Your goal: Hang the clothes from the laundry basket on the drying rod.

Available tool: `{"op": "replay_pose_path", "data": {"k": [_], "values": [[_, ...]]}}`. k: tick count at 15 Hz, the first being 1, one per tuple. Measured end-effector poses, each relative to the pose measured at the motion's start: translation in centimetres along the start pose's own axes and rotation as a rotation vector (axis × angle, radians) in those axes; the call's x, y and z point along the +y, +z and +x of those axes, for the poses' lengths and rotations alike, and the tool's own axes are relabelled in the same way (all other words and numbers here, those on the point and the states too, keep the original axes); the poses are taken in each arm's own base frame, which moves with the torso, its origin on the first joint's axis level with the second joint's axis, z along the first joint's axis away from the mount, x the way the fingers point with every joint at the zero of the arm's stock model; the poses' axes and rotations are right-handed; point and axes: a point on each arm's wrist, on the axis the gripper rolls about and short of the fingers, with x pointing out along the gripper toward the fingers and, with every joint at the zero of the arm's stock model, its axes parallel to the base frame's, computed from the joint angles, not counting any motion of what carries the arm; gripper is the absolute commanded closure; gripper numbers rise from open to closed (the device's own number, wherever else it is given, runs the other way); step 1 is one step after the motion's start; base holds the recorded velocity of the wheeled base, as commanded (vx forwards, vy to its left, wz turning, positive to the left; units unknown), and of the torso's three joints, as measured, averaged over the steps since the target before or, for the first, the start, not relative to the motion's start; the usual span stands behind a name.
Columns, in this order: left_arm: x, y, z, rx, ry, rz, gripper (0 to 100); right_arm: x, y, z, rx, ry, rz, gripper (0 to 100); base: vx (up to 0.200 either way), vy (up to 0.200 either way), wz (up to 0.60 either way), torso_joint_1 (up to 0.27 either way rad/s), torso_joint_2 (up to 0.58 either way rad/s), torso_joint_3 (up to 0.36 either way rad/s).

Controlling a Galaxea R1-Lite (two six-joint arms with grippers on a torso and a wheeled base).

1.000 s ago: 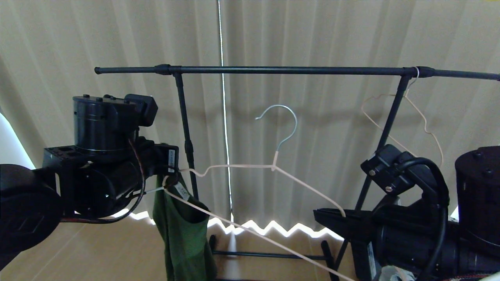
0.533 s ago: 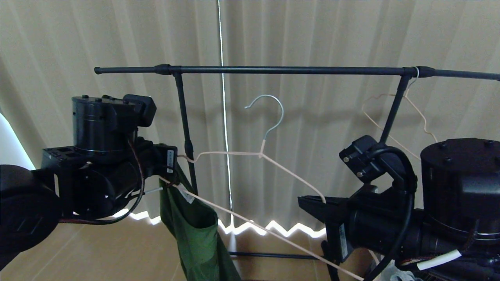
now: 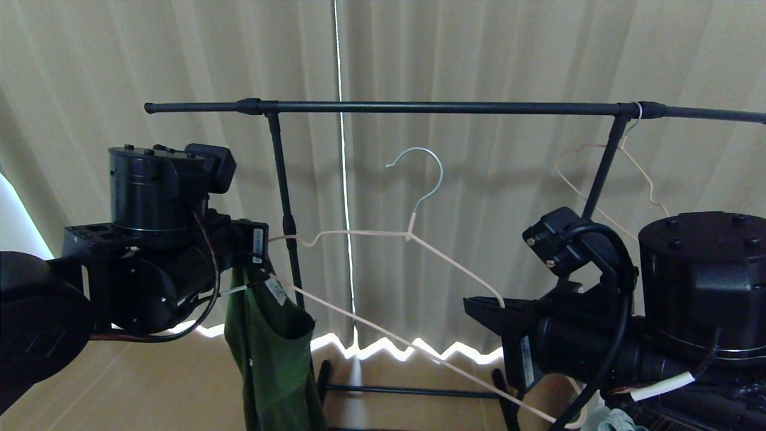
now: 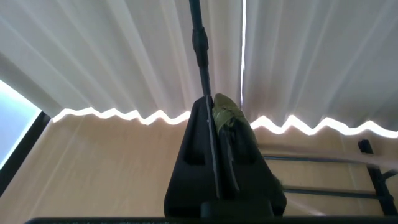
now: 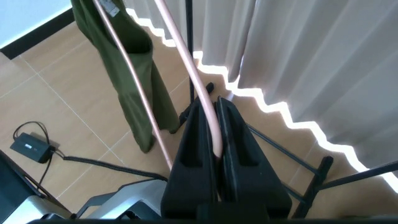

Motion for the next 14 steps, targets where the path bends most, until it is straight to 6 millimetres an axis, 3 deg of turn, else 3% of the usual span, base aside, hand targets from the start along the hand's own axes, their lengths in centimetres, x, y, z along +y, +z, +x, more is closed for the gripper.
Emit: {"op": "replay_pose_path", "data": {"k": [10,14], "values": [[-0.51,-0.02,-0.34,-0.004,-0.016,0.007,100,0.33,0.84,0.71,-0.02,0.006,0.005,100,0.0,0.0,0.0,0.0,0.0,0.0],[-0.4,0.22,-0.23,-0.01,-0.011,0.002,100,0.29,0.2,0.4,-0.003,0.009,-0.001,100,0.0,0.0,0.0,0.0,0.0,0.0]]}}
